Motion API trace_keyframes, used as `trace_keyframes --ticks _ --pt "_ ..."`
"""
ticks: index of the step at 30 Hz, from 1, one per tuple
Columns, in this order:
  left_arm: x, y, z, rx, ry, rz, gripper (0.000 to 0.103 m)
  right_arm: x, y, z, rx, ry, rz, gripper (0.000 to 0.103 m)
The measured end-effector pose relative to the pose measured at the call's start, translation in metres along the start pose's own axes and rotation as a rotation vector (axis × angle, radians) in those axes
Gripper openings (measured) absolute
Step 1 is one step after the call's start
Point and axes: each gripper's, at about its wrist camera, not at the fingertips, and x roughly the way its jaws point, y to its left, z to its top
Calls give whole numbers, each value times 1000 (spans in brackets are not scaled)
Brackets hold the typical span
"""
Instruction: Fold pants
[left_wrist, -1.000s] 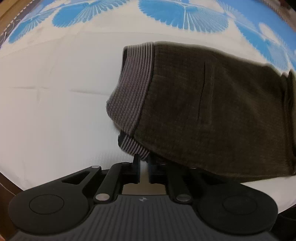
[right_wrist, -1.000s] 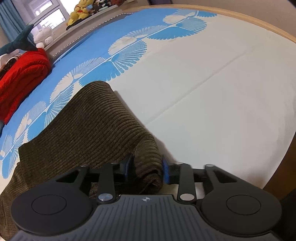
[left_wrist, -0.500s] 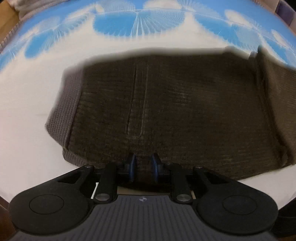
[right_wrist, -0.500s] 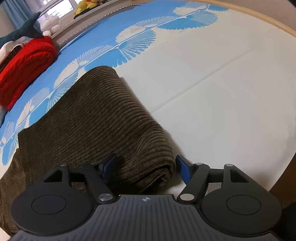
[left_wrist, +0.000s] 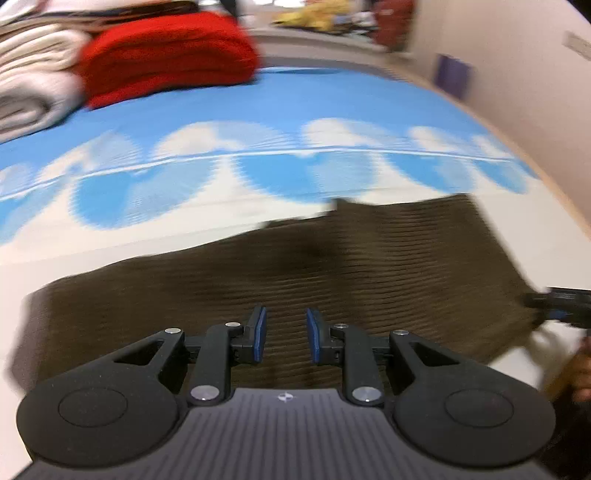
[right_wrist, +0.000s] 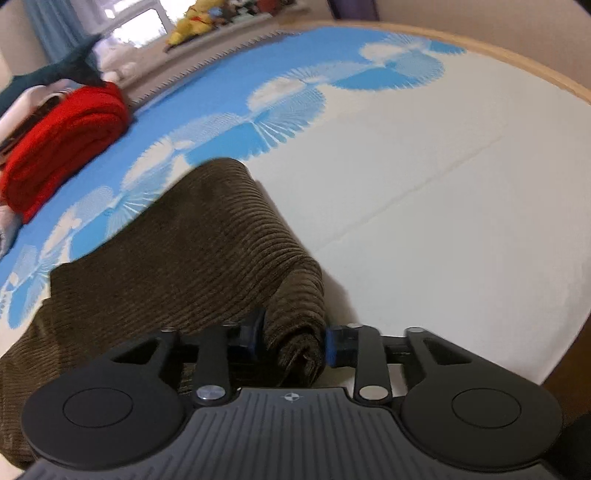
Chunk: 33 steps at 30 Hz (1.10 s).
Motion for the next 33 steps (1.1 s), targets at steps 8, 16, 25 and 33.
trace_keyframes --ticks 8,16,25,33 --pt "75 -67 -30 213 281 11 26 14 -2 -4 6 45 1 73" --pt "58 -50 -13 110 190 38 29 9 3 -2 -61 5 41 31" --pt "21 -13 17 -77 54 -9 29 -44 37 4 -234 -197 107 27" --pt "-28 -17 94 60 -15 -212 79 -109 131 -23 -647 -415 203 26"
